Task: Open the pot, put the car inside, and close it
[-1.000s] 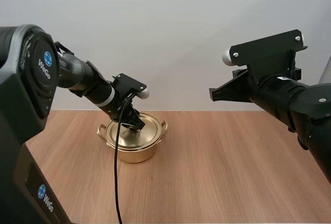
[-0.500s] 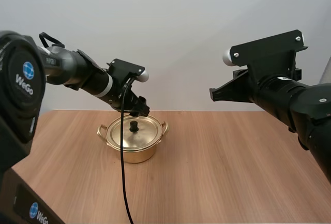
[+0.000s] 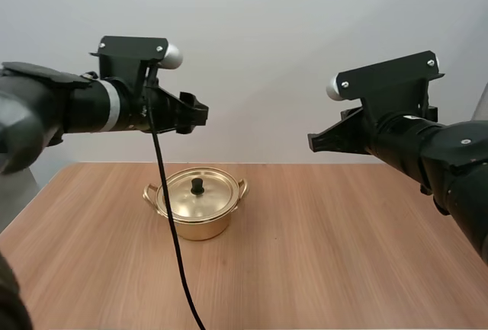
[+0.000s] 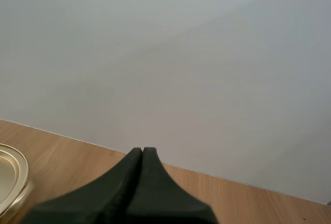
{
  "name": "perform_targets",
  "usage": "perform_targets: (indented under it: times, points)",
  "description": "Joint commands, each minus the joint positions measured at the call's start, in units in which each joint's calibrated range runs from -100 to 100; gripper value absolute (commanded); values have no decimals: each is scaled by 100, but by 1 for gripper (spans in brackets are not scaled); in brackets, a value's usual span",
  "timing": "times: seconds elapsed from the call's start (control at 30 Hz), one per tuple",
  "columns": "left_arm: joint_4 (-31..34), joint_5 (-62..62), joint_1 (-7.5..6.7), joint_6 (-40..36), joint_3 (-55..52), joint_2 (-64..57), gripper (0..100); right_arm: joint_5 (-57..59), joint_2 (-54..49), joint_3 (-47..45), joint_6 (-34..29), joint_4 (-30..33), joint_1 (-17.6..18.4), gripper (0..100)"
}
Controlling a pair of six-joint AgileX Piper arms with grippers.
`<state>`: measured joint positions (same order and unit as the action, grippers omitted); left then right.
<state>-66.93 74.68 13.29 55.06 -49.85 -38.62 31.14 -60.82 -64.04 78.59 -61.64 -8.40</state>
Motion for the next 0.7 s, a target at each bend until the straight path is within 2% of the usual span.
perform_targets:
  times: [0.0,0.1,0.2,0.27,0.37,0.5,0.57,0.67]
  points:
    - [-81,-381,245,-126,-469,-3519,93,-9,-1,13,28,-118,-6,0]
    - [-162,-273,288,-269,-880,-4448,93,-9,15,13,422,-304,90,0]
    - [-162,-158,288,-836,-1127,-4991,93,-261,138,13,840,-334,249,0]
    - [-162,-178,288,-1351,-1154,-5228,93,-730,195,13,903,-334,276,0]
    - [-317,-523,288,-1672,-1154,-5426,93,-1367,201,13,903,-334,276,0]
    - [-369,-885,290,-1970,-1154,-5508,93,-1385,201,13,1061,-334,276,0]
    - [-316,-784,213,-1971,-1154,-5485,93,-1385,201,13,1143,-383,276,0]
    - [237,-882,-139,-1957,-1154,-5470,93,-1401,201,13,1181,-558,276,0]
